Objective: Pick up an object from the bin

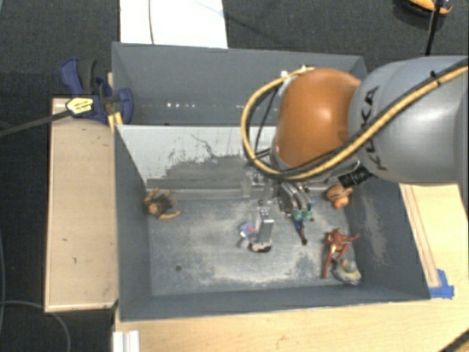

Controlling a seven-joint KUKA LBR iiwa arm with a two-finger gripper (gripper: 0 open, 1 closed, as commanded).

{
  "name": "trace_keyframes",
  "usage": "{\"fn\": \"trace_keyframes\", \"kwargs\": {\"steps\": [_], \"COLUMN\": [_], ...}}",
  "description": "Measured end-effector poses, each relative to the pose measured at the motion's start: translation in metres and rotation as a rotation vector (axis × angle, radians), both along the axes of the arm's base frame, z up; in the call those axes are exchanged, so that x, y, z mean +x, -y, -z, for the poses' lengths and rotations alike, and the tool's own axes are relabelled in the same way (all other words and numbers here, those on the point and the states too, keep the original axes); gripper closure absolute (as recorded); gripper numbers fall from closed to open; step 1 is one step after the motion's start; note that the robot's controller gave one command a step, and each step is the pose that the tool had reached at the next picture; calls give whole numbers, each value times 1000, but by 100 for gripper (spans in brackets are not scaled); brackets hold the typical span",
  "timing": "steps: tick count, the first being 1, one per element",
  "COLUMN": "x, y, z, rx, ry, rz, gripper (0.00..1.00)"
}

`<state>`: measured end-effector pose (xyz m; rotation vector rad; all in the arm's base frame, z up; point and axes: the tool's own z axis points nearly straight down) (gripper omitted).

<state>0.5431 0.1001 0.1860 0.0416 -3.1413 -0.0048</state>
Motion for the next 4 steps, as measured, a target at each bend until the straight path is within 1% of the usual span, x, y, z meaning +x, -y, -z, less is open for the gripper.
{"fn": "trace_keyframes", "kwargs": {"steps": [1, 2, 3, 4], "x": [6, -6, -6, 0], "y": [25, 56, 56, 54], "z": [39, 114, 114, 70], "rx": [0, 2, 2, 1], "ry": [11, 1, 1, -5], "rz": [78, 41, 42, 41], "gripper": [0, 100, 100, 100]}}
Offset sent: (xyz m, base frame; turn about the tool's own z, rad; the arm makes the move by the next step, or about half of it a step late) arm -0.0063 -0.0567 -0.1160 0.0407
